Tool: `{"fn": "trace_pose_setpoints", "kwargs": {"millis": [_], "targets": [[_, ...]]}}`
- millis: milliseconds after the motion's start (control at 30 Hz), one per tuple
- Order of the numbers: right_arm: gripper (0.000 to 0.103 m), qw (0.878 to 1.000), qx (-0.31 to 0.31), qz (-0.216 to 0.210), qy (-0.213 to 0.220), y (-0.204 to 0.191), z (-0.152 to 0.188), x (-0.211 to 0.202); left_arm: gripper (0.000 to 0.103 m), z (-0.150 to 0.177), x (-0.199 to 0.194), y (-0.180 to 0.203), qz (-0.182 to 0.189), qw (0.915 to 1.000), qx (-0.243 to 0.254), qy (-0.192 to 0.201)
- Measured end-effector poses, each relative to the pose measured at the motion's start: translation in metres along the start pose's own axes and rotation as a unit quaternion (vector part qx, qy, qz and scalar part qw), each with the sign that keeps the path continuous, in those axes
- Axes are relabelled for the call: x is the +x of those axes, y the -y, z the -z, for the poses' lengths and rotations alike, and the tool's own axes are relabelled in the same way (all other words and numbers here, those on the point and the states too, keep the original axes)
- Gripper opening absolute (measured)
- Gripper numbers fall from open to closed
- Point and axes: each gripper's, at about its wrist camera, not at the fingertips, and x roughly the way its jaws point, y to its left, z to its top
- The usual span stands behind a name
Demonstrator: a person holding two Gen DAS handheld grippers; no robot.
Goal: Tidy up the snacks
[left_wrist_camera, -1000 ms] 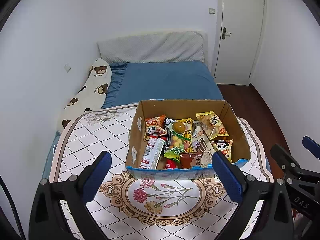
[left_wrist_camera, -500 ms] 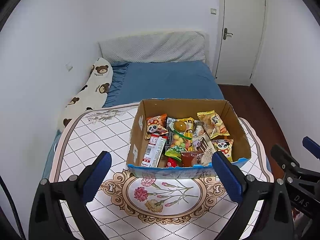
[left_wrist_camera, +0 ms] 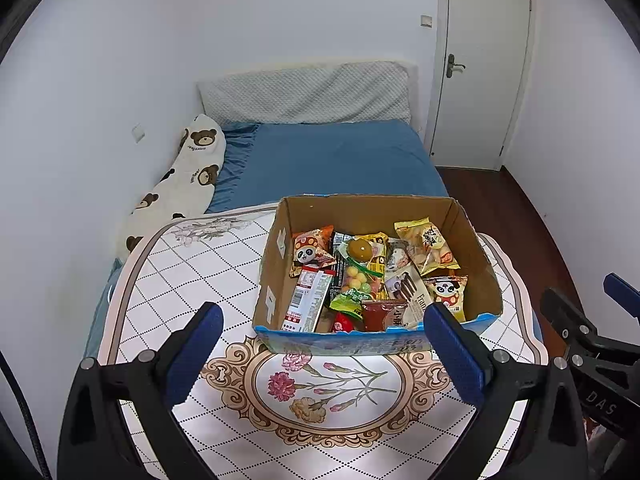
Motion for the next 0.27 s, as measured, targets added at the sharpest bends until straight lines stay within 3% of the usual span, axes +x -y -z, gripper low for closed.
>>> {"fn": "trace_pose_setpoints", "kwargs": {"millis": [267], "targets": [[0.103, 1.000, 0.000, -0.001, -0.001, -0.0002, 0.0005, 0.0010, 0.103, 0.0005, 0.0029, -0.0006, -0.003, 1.0000, 0.000, -0.001]]}}
